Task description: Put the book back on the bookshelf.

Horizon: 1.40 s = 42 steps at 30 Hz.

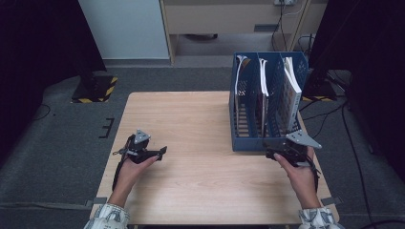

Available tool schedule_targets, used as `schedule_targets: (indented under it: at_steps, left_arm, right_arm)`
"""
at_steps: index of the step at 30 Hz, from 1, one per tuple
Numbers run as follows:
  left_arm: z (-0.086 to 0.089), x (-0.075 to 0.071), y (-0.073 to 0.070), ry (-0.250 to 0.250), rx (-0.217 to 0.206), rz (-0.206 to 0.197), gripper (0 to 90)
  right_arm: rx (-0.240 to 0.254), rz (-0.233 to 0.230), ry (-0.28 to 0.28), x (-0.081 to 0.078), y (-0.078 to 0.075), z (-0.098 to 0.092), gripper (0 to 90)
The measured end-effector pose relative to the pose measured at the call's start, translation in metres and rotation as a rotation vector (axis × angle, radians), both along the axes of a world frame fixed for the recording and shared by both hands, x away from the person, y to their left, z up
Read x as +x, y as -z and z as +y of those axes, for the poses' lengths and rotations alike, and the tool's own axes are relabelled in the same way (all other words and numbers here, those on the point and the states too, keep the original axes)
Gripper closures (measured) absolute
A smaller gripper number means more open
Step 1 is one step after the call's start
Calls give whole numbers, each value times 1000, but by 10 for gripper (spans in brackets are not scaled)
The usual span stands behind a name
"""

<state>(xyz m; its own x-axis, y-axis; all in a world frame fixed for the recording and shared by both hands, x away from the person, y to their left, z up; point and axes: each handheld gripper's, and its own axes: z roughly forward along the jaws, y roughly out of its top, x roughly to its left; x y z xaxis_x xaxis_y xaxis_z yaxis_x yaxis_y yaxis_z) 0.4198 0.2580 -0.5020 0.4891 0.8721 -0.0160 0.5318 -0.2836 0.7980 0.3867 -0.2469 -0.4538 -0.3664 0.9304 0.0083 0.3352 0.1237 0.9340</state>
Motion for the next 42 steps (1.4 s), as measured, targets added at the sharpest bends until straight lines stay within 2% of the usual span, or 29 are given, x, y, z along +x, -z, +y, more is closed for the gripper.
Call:
schedule_targets:
  at_steps: [11,14,23,38,42]
  left_arm:
    - [-1,0,2,5,14,9,81]
    - [-1,0,2,7,20,14,81]
    - [-2,0,4,8,30,20,81]
    - [-3,2,13,15,62,70,57]
    - [-4,3,15,13,68,86,51]
  right_arm:
    - [-6,4,-39,-7,1,11,48]
    - [-25,20,-78,-10,4,21,48]
    - [-59,53,-138,-14,12,38,49]
    - [-113,112,-238,-17,25,64,45]
    - [-115,130,-251,-17,28,66,44]
